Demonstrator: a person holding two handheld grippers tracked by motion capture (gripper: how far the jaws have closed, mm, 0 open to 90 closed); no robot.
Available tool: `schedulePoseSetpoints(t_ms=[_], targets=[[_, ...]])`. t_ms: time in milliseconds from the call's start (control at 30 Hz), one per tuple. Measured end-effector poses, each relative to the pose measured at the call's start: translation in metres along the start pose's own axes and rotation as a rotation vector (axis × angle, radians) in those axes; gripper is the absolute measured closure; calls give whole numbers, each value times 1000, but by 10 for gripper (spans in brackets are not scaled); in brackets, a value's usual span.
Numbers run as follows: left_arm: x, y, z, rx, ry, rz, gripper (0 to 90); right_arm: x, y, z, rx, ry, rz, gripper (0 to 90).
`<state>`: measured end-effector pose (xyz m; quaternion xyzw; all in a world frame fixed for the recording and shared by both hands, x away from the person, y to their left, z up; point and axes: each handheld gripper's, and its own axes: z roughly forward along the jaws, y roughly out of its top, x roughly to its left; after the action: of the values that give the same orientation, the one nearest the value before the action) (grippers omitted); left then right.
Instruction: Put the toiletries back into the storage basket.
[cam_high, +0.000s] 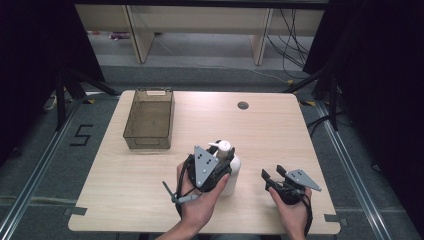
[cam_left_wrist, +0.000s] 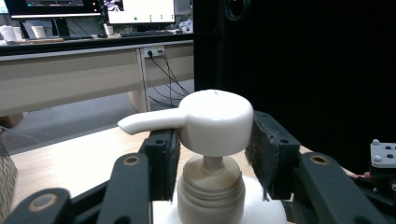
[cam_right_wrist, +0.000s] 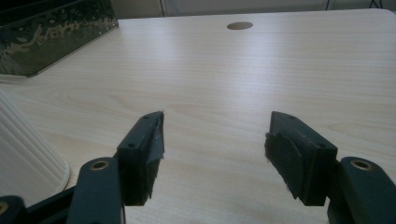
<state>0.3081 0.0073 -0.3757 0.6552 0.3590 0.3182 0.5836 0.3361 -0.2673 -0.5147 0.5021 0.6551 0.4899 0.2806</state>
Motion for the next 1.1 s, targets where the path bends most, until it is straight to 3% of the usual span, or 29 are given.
schedulePoseSetpoints(t_ms=[133,467,533,600,633,767,800,833,900,1100], targets=[[1,-1,0,-11,-8,-15,586,1,0,1,1,7,17,372],[6,3,-2,8,-37,2,591,1,0,-1,16,19,32,369],[10,6,-3,7,-34,4,592,-1,1,-2,17,0,10,369],[14,9,-3,4,-32,3,592,2,0,-2,25,-3,47,369],[17,11,-4,9,-32,16,592,0,1,-2,23,4,23,369],[26,16,-7,7,-25,27,593,1,0,-1,11,5,31,370],[27,16,-8,19,-17,1,593,0,1,-3,24,0,22,370],[31,18,-8,4,-21,30,593,3,0,-3,33,2,63,370],[35,19,-10,16,-14,6,593,3,0,-2,18,-1,62,370],[51,24,-15,9,2,-4,593,3,0,-2,14,-1,55,370]])
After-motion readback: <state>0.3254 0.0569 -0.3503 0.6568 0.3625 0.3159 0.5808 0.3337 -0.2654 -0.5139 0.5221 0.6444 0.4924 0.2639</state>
